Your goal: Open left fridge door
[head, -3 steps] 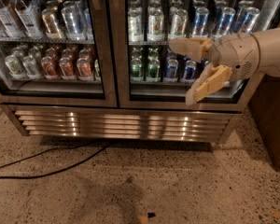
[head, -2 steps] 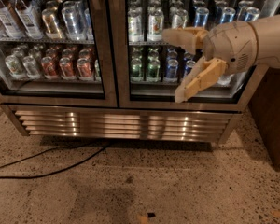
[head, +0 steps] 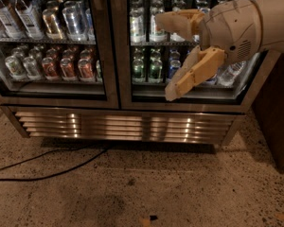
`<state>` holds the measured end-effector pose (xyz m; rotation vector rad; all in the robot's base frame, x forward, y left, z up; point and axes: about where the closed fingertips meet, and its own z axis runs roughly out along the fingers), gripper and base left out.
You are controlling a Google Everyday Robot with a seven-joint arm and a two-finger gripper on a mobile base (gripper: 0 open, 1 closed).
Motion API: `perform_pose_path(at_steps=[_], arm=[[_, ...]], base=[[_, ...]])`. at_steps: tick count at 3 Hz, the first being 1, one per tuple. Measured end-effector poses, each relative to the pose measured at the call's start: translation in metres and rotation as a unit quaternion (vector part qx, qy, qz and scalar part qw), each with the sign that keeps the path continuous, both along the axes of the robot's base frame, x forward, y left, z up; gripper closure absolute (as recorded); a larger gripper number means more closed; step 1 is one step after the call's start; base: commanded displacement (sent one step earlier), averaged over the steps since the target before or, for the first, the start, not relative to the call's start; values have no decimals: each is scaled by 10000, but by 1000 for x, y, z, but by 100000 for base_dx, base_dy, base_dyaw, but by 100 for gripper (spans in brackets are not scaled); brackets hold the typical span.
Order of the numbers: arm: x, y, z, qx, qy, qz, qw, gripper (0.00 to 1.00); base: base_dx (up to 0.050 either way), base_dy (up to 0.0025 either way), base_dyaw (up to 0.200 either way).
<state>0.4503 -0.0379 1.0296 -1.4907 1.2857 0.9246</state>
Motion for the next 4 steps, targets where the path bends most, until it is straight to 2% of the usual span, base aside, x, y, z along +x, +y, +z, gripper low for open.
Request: perform_pose_path(at_steps=[1,2,3,4], arm=[[-1,6,-3,730,179,409,9963,0],[2,9,1,1079,307,511,9924,0],[2,9,1,1075,304,508,9924,0],[6,11,-2,1157,189,40,9931,0]], base=[[0,0,0],[0,0,0],[0,0,0],[0,0,0]])
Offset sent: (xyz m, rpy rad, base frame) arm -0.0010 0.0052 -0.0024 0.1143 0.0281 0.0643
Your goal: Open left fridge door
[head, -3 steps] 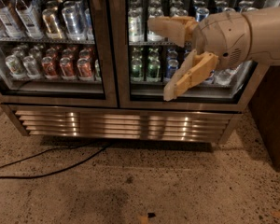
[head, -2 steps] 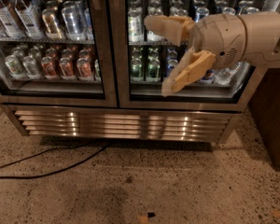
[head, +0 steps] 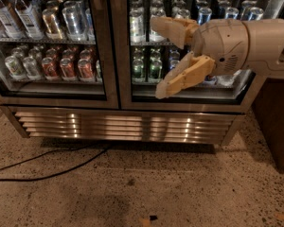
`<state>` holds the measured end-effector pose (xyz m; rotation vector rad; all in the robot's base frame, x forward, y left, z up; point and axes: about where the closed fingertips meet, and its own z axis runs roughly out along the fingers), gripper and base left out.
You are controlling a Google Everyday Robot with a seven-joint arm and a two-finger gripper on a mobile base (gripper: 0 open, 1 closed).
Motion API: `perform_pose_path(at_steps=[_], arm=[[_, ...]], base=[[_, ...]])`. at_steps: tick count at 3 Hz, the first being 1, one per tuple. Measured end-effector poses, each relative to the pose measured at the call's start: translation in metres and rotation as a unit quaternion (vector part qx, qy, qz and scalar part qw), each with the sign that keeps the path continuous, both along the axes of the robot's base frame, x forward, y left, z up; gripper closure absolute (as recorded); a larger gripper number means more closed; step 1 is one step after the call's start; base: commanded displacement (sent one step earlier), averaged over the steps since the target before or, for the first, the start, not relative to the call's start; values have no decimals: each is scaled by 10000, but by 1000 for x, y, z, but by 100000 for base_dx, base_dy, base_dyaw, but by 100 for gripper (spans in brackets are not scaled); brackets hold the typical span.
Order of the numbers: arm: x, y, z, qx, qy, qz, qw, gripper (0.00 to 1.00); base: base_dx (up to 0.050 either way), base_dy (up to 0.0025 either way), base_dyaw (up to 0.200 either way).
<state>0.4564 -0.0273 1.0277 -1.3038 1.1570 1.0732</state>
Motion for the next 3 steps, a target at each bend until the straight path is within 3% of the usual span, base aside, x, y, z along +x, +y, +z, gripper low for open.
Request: perform_pose_path(at_steps=[1,2,3], arm=[[3,1,-3,115,-105,-582,9982,0],[0,0,0,152,-243,-846,9960,0],[0,0,0,152,-244,-847,9960,0]], base=[[0,0,0],[0,0,0],[4497,191,8645]])
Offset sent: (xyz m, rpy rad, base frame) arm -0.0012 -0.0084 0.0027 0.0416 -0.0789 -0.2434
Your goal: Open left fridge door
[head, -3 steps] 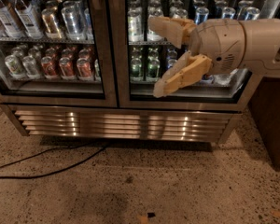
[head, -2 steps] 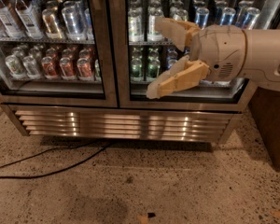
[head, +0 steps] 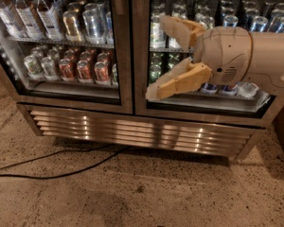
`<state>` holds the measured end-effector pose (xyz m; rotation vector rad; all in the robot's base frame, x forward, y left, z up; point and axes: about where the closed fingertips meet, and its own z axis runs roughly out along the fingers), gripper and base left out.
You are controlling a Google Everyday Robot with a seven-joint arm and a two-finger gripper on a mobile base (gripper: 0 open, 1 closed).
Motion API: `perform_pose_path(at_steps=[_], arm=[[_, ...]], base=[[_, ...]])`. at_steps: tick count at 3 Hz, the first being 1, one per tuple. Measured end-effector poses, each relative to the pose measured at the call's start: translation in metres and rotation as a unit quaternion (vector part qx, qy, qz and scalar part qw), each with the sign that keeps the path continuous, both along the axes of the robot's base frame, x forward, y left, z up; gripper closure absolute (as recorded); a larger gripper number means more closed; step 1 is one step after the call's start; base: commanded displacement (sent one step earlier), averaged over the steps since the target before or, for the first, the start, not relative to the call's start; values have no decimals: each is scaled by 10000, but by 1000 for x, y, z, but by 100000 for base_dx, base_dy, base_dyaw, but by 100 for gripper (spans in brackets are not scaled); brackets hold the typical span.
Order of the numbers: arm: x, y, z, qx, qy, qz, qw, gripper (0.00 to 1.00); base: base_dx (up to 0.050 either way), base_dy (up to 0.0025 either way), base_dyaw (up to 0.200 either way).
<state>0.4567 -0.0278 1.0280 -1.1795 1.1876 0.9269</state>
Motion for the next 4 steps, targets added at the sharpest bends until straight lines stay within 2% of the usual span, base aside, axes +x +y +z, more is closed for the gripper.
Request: perform_pose_path(at_steps=[1,2,4], arm=[[0,0,0,0,0,0,10000,0],[0,0,0,0,0,0,10000,0],[0,0,0,0,0,0,10000,0]], base=[[4494,-199,-8795],[3741,247,13216],[4920,3,-59]])
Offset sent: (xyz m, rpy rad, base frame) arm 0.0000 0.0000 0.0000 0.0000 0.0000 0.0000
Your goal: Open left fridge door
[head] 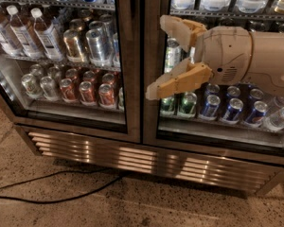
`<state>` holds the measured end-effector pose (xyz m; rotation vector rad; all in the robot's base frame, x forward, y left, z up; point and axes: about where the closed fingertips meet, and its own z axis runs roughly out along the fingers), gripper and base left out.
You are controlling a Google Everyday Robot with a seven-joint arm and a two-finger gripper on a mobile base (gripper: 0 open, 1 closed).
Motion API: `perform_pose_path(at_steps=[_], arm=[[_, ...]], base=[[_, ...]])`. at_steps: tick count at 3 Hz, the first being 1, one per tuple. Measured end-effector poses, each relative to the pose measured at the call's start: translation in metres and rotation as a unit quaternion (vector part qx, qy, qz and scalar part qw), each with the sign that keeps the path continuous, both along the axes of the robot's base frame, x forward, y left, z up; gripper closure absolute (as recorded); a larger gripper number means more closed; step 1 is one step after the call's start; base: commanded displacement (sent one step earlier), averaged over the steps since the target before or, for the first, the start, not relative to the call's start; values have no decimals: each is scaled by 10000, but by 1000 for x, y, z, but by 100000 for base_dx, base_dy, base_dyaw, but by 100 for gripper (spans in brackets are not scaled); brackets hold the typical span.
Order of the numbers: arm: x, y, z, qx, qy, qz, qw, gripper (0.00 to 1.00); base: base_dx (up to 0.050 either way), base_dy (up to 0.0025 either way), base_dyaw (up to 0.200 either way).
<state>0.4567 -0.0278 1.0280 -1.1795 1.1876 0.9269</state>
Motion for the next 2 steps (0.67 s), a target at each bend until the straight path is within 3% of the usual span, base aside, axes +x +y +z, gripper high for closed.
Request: perform_pose_path(at_steps=[2], arm=[[0,0,0,0,0,0,10000,0]], base=[[4993,2,33]])
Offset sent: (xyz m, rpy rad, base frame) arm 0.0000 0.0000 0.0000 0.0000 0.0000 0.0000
